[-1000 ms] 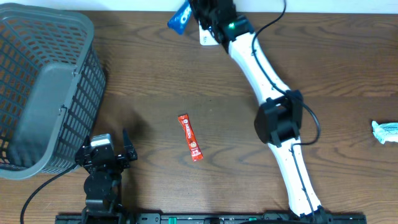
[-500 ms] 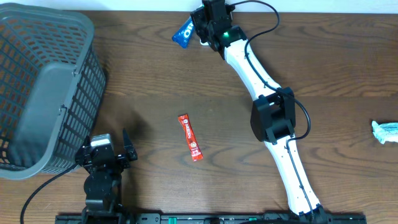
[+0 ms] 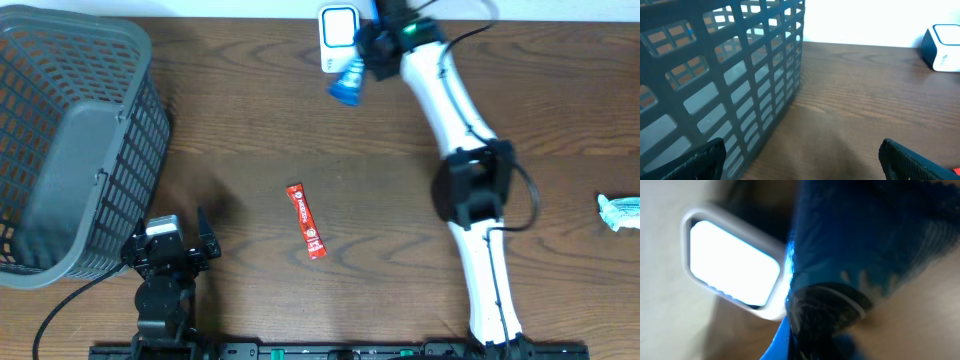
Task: Scan the item barcode
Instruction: 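Hold the Oreo pack against the white scanner with the right gripper, then carry the Oreo pack to the right edge and release it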
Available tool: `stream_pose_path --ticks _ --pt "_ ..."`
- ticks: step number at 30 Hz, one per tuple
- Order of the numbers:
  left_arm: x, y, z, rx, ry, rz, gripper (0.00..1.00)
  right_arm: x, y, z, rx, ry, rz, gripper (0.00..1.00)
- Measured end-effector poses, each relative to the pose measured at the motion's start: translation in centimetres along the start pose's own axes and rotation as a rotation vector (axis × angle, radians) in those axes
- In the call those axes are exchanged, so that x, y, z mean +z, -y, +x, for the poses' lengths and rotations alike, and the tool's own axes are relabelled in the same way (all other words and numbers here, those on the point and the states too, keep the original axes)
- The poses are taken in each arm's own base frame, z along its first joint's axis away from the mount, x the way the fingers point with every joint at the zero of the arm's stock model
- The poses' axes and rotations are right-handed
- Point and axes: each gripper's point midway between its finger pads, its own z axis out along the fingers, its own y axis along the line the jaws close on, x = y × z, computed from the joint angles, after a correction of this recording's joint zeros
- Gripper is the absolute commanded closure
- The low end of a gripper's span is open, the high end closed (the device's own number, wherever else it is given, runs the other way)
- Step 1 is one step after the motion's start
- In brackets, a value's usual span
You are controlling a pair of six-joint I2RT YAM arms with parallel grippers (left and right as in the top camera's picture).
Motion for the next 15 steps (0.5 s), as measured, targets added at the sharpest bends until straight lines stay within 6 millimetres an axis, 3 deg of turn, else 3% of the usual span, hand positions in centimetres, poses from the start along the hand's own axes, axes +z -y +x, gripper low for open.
stream_pose_path --ticks 2,6,9,12,15 --pt "0.0 0.0 0.0 0.0 0.0 0.0 0.02 -3.6 2.0 -2.0 0.018 0.034 0.09 0.98" --pt "0.0 0.0 0.0 0.0 0.0 0.0 0.02 -12.8 5.5 -6.2 0.065 0.149 0.223 0.99" --pt "0.0 0.0 0.0 0.0 0.0 0.0 0.02 -17.1 7.5 -8.1 0.092 0.212 0.287 0.99" --pt "0.0 0.0 0.0 0.0 0.0 0.0 0.02 -19.3 10.9 -9.3 0.114 0.243 0.41 0.99" --pt "0.0 0.0 0.0 0.0 0.0 0.0 0.02 -19.5 13.6 -10.6 0.12 0.258 0.521 0.99"
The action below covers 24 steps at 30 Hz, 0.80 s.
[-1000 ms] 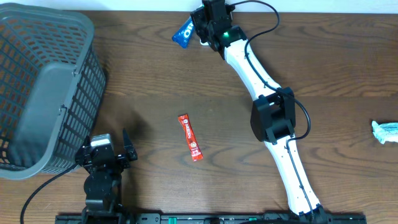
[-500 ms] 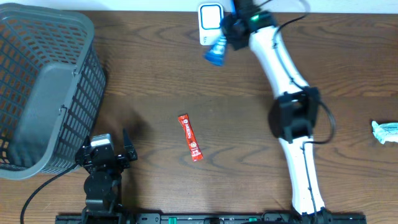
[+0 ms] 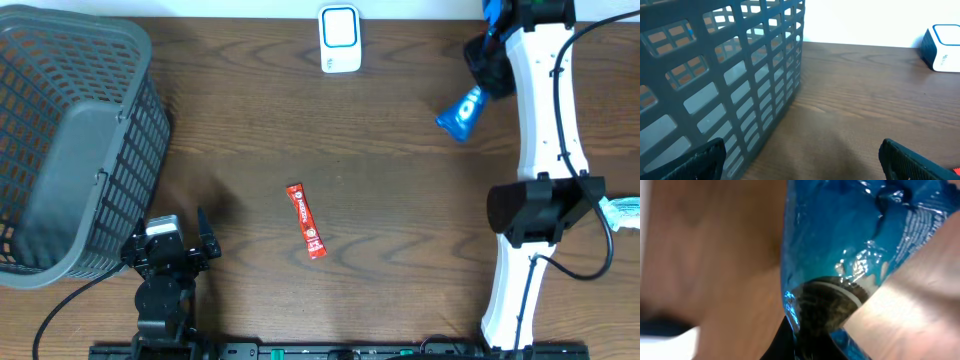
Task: Scan the item barcode
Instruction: 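Carry the Oreo pack to the right edge and release it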
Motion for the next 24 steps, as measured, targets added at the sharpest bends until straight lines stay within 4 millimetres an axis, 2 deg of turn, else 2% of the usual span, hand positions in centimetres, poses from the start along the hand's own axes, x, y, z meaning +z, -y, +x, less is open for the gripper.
stream_pose_path --ticks 9,17,21,24 --pt "0.0 0.0 0.0 0.0 0.0 0.0 0.02 3.8 2.9 -3.2 -0.09 0.094 0.176 0.99" --pt "0.0 0.0 0.0 0.0 0.0 0.0 0.02 8.8 5.9 -5.2 -0.115 0.16 0.335 0.99" --pt "0.0 0.0 0.0 0.0 0.0 0.0 0.02 11.0 7.7 -6.4 -0.111 0.178 0.399 0.99" --pt "0.0 0.0 0.0 0.0 0.0 0.0 0.02 11.8 9.3 -7.6 -0.111 0.203 0.46 0.98"
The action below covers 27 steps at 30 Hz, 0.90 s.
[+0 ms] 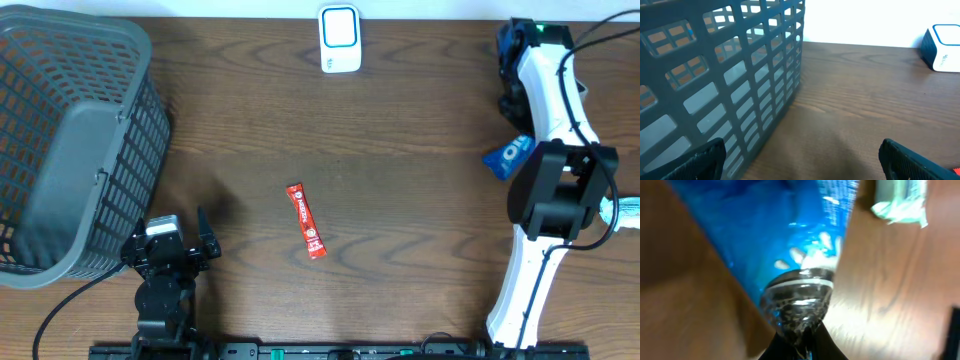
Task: Scan the item barcode
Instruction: 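Carry the Oreo pack to the right edge and release it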
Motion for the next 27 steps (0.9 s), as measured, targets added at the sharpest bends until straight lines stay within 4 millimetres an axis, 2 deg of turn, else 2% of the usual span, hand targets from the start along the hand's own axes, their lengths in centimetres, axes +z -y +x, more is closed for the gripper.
stream_pose_path --ticks 5,7,9,10,13,14,18,21,24,27 --pt "0.0 0.0 0.0 0.0 0.0 0.0 0.02 1.8 3.0 -3.7 0.038 0.092 0.101 0.94" --pt "0.0 0.0 0.0 0.0 0.0 0.0 0.02 2.9 4.2 -5.4 0.079 0.108 0.128 0.84" --pt "0.0 0.0 0.0 0.0 0.0 0.0 0.02 4.0 5.5 -6.7 0.121 0.103 0.145 0.68" --pt "0.0 0.0 0.0 0.0 0.0 0.0 0.02 4.7 6.2 -7.3 0.142 0.091 0.154 0.57" --pt "0.0 0.0 0.0 0.0 0.0 0.0 0.02 6.6 8.0 -8.0 0.187 0.017 0.16 0.05" --pt "0.0 0.0 0.0 0.0 0.0 0.0 0.02 7.2 8.4 -8.1 0.199 -0.016 0.155 0.01" --pt "0.0 0.0 0.0 0.0 0.0 0.0 0.02 8.5 8.9 -7.4 0.222 -0.138 0.111 0.01" --pt "0.0 0.0 0.0 0.0 0.0 0.0 0.02 8.6 8.0 -6.4 0.216 -0.226 0.05 0.01" --pt "0.0 0.0 0.0 0.0 0.0 0.0 0.02 7.8 6.4 -4.8 0.193 -0.317 -0.032 0.01" --pt "0.0 0.0 0.0 0.0 0.0 0.0 0.02 5.9 4.3 -3.0 0.166 -0.405 -0.134 0.01"
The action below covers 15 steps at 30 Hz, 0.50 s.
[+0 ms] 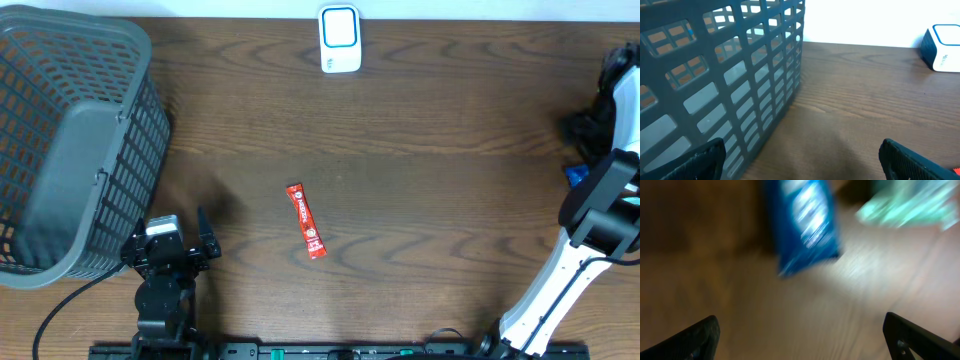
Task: Scan the item barcode
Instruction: 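Carry the Oreo pack to the right edge and release it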
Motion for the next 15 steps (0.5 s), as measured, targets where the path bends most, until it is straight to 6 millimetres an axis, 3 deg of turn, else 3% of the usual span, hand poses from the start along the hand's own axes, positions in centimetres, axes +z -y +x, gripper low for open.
stream_pose_path --ticks 3,8,15 --pt "0.0 0.0 0.0 0.0 0.0 0.0 0.02 -1.7 -2.2 3.2 -0.056 -0.062 -0.088 0.01" --pt "0.0 0.0 0.0 0.0 0.0 0.0 0.02 -6.0 -6.2 10.6 -0.266 -0.103 -0.241 0.01" --pt "0.0 0.0 0.0 0.0 0.0 0.0 0.02 -9.0 -8.8 23.2 -0.799 -0.142 -0.344 0.01"
